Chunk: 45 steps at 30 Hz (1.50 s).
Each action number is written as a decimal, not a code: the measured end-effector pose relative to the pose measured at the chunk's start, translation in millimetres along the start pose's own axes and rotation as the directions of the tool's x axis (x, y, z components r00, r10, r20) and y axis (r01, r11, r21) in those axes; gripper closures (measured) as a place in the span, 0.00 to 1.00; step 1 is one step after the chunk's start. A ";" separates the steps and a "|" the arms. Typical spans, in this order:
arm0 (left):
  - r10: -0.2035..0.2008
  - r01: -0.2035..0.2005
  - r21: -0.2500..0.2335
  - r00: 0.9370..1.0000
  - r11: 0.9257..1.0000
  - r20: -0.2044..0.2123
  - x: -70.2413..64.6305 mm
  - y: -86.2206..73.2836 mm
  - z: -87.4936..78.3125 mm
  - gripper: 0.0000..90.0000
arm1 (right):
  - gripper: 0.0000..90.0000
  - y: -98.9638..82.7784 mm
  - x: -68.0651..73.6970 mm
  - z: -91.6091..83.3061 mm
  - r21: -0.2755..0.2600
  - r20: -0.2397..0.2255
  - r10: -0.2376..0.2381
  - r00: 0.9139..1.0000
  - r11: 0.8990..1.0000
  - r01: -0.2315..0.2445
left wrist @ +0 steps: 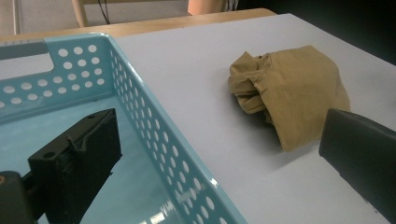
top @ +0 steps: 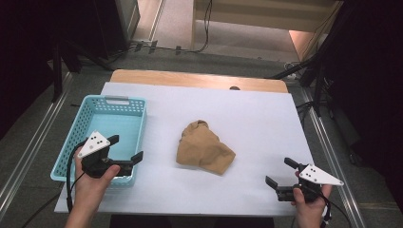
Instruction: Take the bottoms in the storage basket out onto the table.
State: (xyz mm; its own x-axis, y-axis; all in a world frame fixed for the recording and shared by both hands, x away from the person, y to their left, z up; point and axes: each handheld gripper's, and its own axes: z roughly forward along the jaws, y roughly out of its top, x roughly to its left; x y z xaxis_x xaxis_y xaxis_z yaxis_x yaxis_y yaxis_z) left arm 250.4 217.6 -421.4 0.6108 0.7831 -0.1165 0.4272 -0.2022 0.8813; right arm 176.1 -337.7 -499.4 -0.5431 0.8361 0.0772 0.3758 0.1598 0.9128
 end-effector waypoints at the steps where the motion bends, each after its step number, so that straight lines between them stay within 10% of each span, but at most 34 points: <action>1: -0.002 0.002 -0.002 1.000 1.000 -0.002 0.5 -0.7 -1.0 0.00 | 0.00 0.1 0.0 -0.1 -0.001 0.001 -0.001 1.000 1.000 0.001; 45: -0.039 0.032 -0.076 0.995 0.997 -0.095 27.9 -47.0 -37.3 0.00 | 0.00 0.2 -3.1 -3.6 -0.010 0.011 0.006 1.000 1.000 -0.006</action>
State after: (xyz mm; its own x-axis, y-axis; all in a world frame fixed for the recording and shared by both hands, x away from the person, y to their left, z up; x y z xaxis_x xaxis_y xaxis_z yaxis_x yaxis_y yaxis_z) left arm 222.5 270.9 -449.0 0.5272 0.8430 -0.1066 0.3947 -0.1319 0.9093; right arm 175.1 -342.2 -498.0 -0.5329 0.8426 0.0783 0.3717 0.1499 0.9162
